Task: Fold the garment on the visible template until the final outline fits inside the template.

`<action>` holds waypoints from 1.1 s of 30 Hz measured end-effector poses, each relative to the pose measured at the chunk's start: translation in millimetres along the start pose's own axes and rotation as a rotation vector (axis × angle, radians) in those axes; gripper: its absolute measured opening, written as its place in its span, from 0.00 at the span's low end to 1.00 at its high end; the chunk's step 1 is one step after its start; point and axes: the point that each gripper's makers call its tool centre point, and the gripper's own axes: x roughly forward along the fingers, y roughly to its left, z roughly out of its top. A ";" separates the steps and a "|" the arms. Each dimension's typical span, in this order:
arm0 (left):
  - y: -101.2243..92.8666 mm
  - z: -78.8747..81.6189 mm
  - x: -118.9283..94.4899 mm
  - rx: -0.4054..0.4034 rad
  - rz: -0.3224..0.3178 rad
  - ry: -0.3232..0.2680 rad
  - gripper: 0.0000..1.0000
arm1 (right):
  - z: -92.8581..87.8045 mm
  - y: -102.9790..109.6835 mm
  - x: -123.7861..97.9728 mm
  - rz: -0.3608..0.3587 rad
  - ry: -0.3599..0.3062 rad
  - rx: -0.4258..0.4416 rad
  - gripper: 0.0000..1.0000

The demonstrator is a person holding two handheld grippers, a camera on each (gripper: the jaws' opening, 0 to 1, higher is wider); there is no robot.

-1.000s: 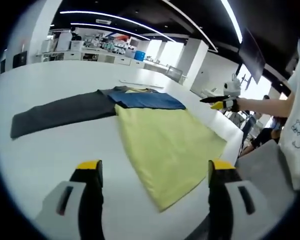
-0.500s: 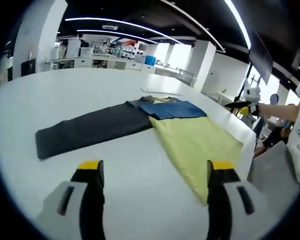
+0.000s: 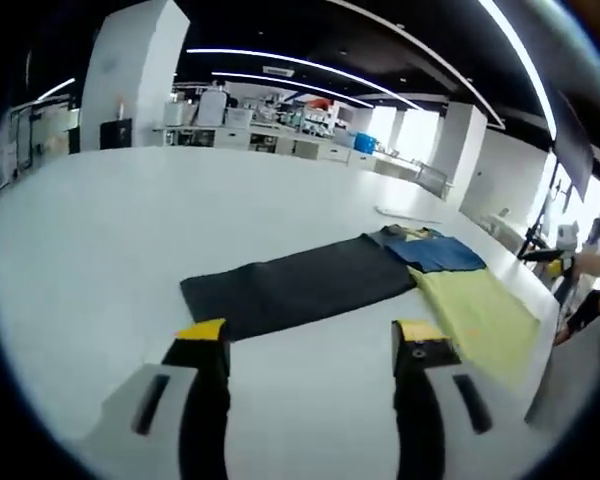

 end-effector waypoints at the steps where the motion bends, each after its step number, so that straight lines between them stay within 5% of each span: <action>1: 3.1 0.5 0.8 -0.008 0.012 -0.008 0.61 | -0.1 0.4 -0.7 -0.001 0.003 -0.001 0.97; 7: 43.5 -16.0 15.1 -0.067 0.101 0.009 0.48 | 5.5 2.4 -5.5 -0.009 -0.007 -0.006 0.95; 13: 63.6 -25.1 23.6 -0.152 0.168 0.005 0.37 | 5.1 -1.2 -11.8 -0.018 -0.002 -0.001 0.95; 28: 71.8 -28.6 31.4 -0.197 0.242 0.023 0.03 | 2.6 -10.1 -17.9 -0.041 -0.007 0.044 0.90; 33: 68.1 -25.7 32.0 -0.209 0.252 0.038 0.00 | 0.0 -10.7 -14.4 -0.033 -0.001 0.049 0.89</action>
